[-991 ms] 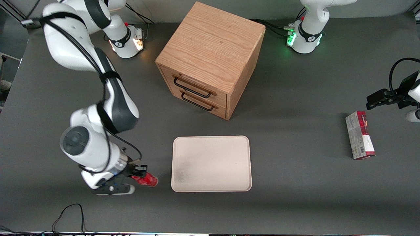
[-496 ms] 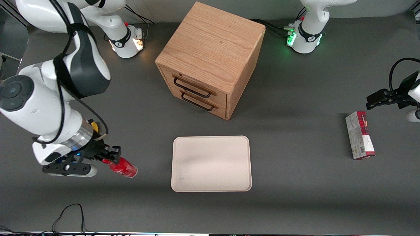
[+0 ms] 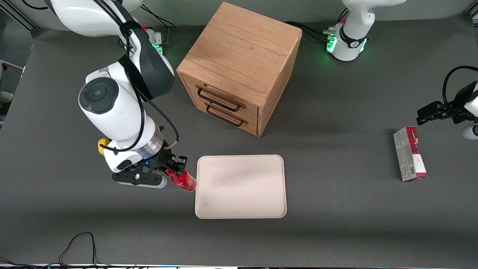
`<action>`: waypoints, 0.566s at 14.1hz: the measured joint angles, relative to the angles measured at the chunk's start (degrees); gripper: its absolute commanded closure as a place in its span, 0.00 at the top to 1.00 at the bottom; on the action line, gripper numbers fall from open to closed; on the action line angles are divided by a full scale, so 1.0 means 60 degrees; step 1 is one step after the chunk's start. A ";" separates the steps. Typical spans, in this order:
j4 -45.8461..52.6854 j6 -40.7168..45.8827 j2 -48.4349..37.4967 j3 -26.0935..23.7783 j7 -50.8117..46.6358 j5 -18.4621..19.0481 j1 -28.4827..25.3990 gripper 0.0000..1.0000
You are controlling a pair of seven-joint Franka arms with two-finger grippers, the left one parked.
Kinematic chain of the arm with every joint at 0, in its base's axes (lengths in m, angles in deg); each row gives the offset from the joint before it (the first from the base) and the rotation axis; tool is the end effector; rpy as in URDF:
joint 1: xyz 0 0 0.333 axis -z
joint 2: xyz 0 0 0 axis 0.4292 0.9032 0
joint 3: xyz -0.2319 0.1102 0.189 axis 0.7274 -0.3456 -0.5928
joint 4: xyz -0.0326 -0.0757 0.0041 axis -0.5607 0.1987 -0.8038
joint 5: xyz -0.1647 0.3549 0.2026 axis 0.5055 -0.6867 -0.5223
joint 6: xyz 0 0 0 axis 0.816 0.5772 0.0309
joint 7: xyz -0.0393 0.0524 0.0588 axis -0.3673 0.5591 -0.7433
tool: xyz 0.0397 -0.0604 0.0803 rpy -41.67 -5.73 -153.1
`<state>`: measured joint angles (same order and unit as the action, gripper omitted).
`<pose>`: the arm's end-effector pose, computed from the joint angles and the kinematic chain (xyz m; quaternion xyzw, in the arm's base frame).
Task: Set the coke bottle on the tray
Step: 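Lift the bottle and carry it onto the cream tray's edge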
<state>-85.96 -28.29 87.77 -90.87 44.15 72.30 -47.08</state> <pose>0.7232 0.3282 0.4982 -0.9918 0.0761 -0.0940 0.0405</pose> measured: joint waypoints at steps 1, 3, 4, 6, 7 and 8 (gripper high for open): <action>-0.0026 -0.0199 0.0133 0.0004 0.0000 0.0010 0.0035 0.00; -0.0149 -0.0983 0.0646 0.0008 0.0000 0.0089 0.0072 0.00; -0.0219 -0.1461 0.0979 0.0007 0.0000 0.0125 0.0072 0.00; -0.0272 -0.2371 0.1602 0.0008 0.0000 0.0143 0.0078 0.00; -0.0271 -0.2703 0.1826 0.0009 0.0000 0.0145 0.0091 0.00; -0.0272 -0.2905 0.1970 0.0009 0.0000 0.0145 0.0103 0.00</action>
<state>-87.59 -45.72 99.59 -90.81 44.15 73.17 -46.47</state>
